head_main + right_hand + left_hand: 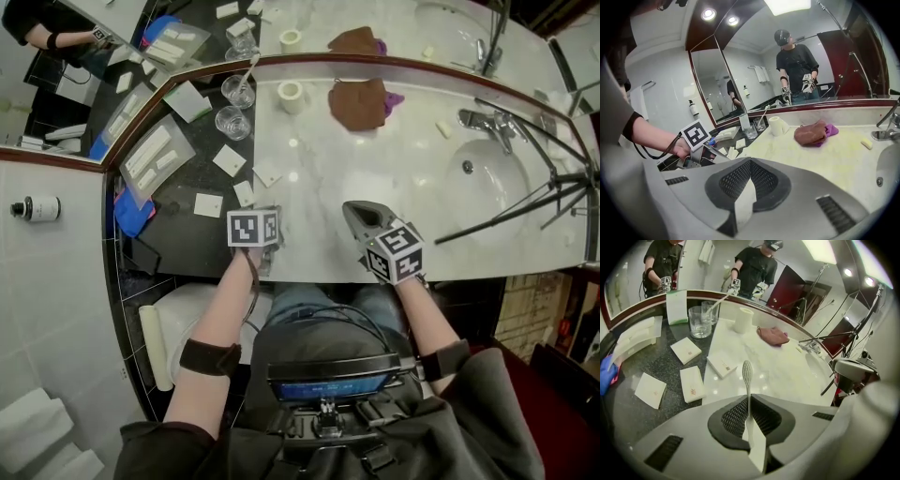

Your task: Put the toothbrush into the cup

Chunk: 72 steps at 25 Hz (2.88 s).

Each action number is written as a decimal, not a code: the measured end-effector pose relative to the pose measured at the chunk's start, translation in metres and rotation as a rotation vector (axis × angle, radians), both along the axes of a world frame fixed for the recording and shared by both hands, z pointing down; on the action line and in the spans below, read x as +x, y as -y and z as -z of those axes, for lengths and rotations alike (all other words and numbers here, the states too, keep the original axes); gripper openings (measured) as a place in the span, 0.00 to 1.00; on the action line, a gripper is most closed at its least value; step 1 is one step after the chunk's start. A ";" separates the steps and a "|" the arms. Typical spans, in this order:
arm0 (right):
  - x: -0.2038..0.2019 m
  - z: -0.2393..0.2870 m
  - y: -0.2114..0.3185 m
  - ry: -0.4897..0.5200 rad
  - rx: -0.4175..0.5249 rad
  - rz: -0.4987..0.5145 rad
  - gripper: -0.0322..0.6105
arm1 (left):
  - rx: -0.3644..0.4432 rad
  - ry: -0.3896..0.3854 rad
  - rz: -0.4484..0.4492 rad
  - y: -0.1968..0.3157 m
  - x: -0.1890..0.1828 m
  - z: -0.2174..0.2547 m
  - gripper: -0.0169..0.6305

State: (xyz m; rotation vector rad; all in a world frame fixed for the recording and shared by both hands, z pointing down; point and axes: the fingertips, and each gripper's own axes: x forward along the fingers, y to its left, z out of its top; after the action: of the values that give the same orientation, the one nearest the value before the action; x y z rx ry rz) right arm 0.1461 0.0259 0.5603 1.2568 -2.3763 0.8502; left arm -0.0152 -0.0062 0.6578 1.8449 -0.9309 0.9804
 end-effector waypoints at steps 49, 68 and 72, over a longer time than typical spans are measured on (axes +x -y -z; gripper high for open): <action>0.003 0.020 0.018 -0.011 0.031 0.013 0.06 | 0.321 -0.020 0.139 0.034 -0.022 0.067 0.03; -0.008 0.059 0.033 0.009 0.129 0.009 0.06 | 0.616 -0.162 0.170 0.003 -0.069 0.168 0.03; -0.015 0.060 0.036 0.013 0.129 0.012 0.06 | 0.646 -0.153 0.168 0.001 -0.083 0.175 0.03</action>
State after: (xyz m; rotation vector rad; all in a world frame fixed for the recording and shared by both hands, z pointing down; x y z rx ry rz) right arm 0.1314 -0.0101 0.5007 1.2868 -2.4811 0.7137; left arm -0.0982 -0.0071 0.4832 2.2745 -1.3899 0.4454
